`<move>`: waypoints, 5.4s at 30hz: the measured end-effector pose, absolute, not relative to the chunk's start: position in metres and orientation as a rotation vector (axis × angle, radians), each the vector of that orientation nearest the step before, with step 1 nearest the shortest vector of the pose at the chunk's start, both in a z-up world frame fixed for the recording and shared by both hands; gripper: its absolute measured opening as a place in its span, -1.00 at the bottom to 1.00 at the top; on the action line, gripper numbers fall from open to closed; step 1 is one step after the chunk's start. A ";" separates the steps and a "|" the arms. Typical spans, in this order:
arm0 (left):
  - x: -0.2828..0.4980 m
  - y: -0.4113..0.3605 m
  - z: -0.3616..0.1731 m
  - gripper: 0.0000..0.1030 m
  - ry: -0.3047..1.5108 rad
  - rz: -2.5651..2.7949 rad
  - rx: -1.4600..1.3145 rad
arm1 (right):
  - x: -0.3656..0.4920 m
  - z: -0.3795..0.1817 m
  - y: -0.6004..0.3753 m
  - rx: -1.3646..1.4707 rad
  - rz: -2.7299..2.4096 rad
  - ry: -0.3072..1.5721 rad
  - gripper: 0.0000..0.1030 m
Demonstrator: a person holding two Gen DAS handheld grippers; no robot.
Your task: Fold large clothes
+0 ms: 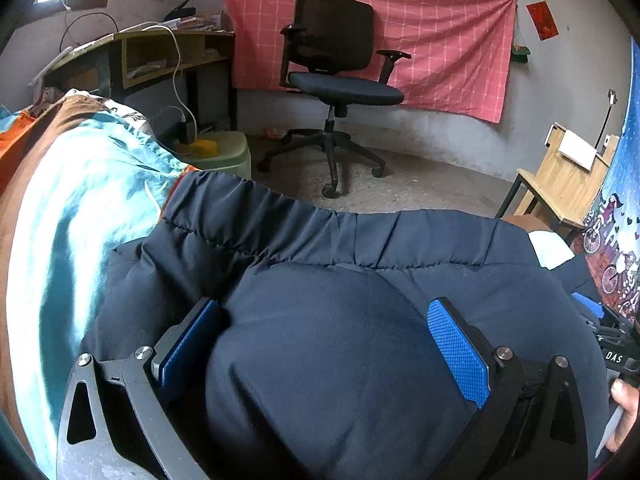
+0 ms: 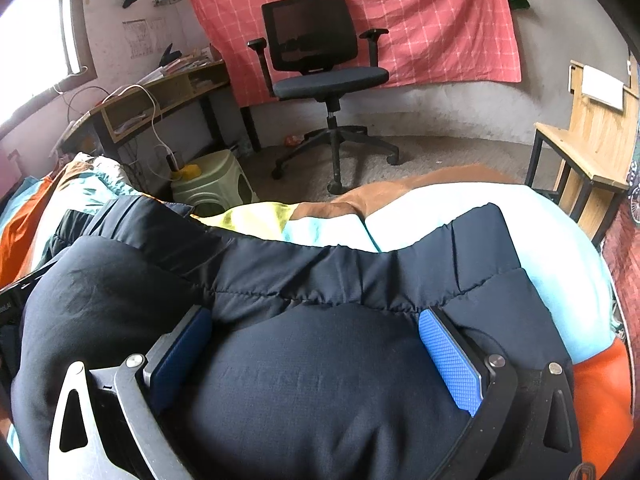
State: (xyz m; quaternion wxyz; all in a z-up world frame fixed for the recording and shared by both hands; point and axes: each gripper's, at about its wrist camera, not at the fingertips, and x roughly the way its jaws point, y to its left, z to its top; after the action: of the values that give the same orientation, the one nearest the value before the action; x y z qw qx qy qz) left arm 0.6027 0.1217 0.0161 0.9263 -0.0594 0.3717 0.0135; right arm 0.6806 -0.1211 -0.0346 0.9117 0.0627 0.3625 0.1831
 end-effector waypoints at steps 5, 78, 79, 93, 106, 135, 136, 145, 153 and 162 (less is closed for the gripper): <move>0.597 0.118 0.021 0.98 0.778 0.096 -0.057 | 0.675 -0.028 -0.117 0.086 0.343 0.750 1.00; 0.553 0.277 -0.021 0.98 1.054 -0.345 -0.501 | 0.662 -0.089 -0.244 0.340 0.653 1.111 1.00; 0.553 0.279 -0.020 0.98 1.058 -0.346 -0.505 | 0.663 -0.090 -0.244 0.335 0.646 1.113 1.00; 0.549 0.265 -0.010 0.93 1.049 -0.320 -0.466 | 0.658 -0.077 -0.218 0.101 0.554 1.099 0.92; 0.549 0.222 0.001 0.38 1.010 -0.265 -0.398 | 0.643 -0.063 -0.195 -0.066 0.543 1.025 0.27; 0.534 0.134 -0.002 -0.39 0.887 -0.003 -0.034 | 0.577 -0.064 -0.135 -0.532 0.264 0.721 -0.58; 0.534 0.133 -0.001 -0.39 0.888 -0.001 -0.032 | 0.581 -0.065 -0.135 -0.530 0.263 0.722 -0.58; 0.523 0.129 0.012 -0.53 0.872 0.021 -0.021 | 0.577 -0.060 -0.130 -0.524 0.236 0.730 -0.60; 0.504 0.131 0.049 -0.67 0.803 0.011 -0.045 | 0.560 -0.008 -0.138 -0.421 0.209 0.654 -0.76; 0.458 0.127 0.100 -0.68 0.748 -0.022 -0.030 | 0.504 0.070 -0.136 -0.424 0.243 0.476 -0.87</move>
State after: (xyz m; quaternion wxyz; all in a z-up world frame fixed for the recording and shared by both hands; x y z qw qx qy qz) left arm 0.4578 0.1265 0.1003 0.9307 -0.0145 0.3653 -0.0110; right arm 0.5037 -0.1357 0.0705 0.9424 -0.2078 0.2335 0.1192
